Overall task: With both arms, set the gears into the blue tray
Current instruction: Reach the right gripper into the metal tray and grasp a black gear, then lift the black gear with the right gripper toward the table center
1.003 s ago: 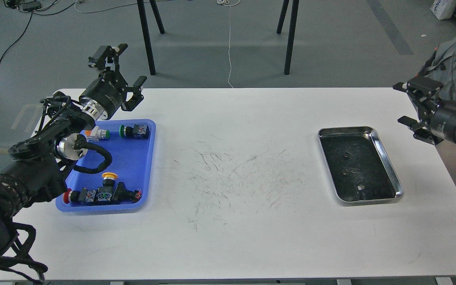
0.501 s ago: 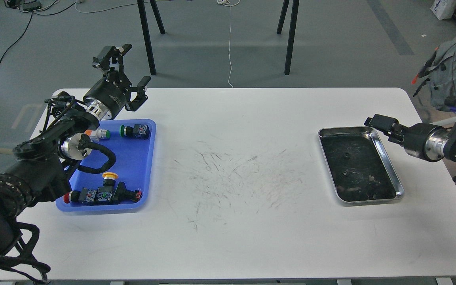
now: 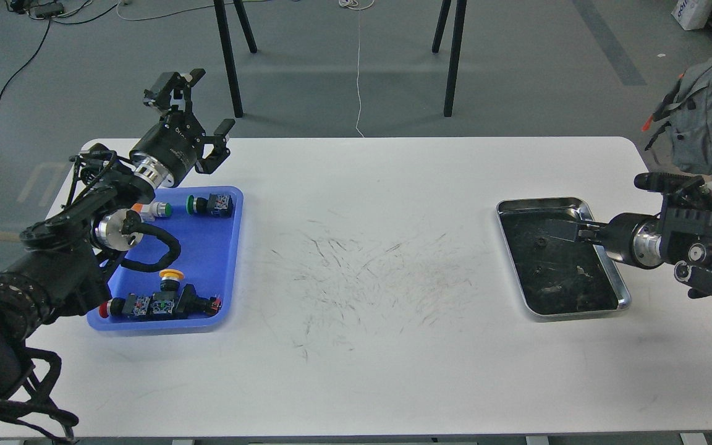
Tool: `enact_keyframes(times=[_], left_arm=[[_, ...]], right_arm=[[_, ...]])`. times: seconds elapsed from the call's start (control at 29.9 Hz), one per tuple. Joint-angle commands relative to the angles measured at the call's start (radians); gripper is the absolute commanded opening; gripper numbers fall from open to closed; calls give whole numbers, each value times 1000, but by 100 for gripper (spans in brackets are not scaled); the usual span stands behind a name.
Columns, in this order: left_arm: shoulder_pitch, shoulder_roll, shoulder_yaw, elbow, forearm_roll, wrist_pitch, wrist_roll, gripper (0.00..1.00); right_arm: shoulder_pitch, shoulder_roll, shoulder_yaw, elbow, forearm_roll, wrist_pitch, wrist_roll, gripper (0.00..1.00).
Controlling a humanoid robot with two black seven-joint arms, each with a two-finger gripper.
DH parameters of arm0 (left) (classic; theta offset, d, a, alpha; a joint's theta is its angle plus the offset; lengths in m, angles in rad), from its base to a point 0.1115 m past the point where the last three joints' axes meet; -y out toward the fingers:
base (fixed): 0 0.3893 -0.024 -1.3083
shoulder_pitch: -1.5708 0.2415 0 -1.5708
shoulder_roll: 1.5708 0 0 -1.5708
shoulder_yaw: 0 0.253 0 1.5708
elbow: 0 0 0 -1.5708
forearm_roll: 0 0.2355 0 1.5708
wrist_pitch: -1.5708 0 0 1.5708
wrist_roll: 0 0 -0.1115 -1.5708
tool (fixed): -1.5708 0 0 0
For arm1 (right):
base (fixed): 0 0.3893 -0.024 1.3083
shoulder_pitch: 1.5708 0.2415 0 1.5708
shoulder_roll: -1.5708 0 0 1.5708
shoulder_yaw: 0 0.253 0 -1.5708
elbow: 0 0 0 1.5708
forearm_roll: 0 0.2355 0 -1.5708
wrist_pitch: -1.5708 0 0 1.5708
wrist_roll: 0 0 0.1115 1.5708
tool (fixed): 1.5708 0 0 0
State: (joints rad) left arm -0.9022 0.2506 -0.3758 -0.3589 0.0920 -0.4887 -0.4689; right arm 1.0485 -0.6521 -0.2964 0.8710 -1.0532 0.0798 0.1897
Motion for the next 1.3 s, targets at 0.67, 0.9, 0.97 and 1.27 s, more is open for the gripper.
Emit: enact_keyframes(times=[0.67,0.9,0.97,1.27], left_arm=[[5,3,0,0,0,0,-14,100],[6,1,0,0,0,0,-14,100],[8,-1,0,0,0,0,-14,100],[9,1,0,0,0,0,-14,100]], right_arm=[[-2,137,-78,-129,-128,5,42,76],[-1,135,-115,-133,-146,9,85,52],[1,135,-118,-142,-146,9,94,46],[-1,135,-119,-158,-146,9,120,16]])
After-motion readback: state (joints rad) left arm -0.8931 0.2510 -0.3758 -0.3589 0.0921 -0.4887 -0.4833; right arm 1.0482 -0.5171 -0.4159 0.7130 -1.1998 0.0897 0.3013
